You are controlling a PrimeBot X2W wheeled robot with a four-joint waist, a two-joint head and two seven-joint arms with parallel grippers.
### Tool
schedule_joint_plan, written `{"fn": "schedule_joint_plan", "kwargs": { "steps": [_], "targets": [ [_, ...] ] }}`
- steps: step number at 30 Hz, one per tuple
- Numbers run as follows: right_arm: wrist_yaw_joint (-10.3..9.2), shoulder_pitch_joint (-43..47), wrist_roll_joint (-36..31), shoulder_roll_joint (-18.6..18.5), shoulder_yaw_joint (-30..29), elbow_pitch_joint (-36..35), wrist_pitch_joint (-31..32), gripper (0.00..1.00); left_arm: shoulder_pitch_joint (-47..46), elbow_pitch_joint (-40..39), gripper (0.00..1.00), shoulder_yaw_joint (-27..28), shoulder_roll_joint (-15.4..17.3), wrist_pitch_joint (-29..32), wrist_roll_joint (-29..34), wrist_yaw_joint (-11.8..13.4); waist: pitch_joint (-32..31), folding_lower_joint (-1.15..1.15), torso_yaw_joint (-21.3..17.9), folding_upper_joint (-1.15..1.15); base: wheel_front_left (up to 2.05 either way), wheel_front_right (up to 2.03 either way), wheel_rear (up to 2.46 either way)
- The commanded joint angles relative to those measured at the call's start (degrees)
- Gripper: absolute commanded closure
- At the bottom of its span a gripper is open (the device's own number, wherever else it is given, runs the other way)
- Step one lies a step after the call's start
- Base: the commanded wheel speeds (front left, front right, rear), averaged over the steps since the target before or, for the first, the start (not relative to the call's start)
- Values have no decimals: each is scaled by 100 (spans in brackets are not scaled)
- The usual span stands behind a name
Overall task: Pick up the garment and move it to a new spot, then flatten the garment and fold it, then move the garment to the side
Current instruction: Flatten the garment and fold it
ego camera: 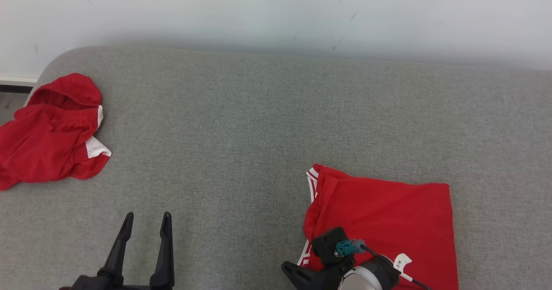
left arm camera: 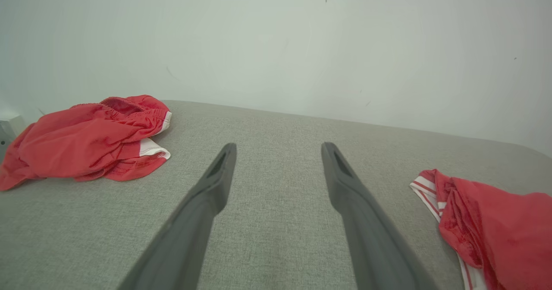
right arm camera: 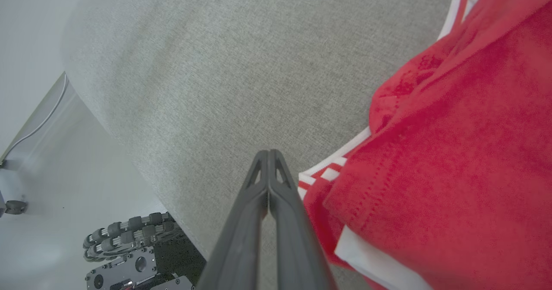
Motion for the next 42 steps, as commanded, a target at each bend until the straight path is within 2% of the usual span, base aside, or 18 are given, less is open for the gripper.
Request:
{"fn": "schedule_joint_plan", "kwargs": {
  "steps": [1,3,5,7,8,9,16,22,32,37,42],
  "targets": [
    [-10,-38,183,-7,57,-108,-70,100,-45,-28,0,18,-4,-14,-14,15,-5,0,-16,0,0,0,0],
    [-10,-79,386,-6,62,-238,-104,100,-18,-36,0,31,0,-15,-7,25,-24,0,-38,0,0,0,0],
    [-10,-82,508,-8,-69,-404,-169,83,15,-45,0,44,2,-15,-2,37,-65,0,-58,0,0,0,0],
    [-10,-31,522,-10,-347,-593,-278,59,54,-58,0,58,1,-16,4,39,-122,0,-79,0,0,0,0],
    [-10,17,490,-8,-523,-713,-365,8,84,-62,0,66,0,-16,4,42,-151,0,-91,0,0,0,0],
    [-10,80,450,-8,-728,-823,-464,0,111,-65,0,77,-5,-15,2,44,-190,0,-107,0,0,0,0],
    [-10,456,-108,-6,-2104,-1487,-1429,0,305,-88,0,218,-104,-16,-217,61,-462,0,-249,0,0,0,0],
    [-6,660,-935,-16,-2601,-1643,-2384,0,401,-27,0,305,-49,59,-408,29,-684,0,-372,0,0,0,0],
    [-5,991,-1036,-6,-3453,-1018,-3035,0,484,175,0,302,72,342,-463,95,-911,0,-507,0,0,0,0],
    [-5,1081,-1130,-5,-3600,-520,-3323,0,484,437,0,209,203,319,-202,155,-958,0,-555,0,0,0,0],
    [-5,1087,-1222,-7,-3544,-110,-3568,0,472,667,0,146,178,229,-113,189,-975,0,-586,0,0,0,0]
  ]
}}
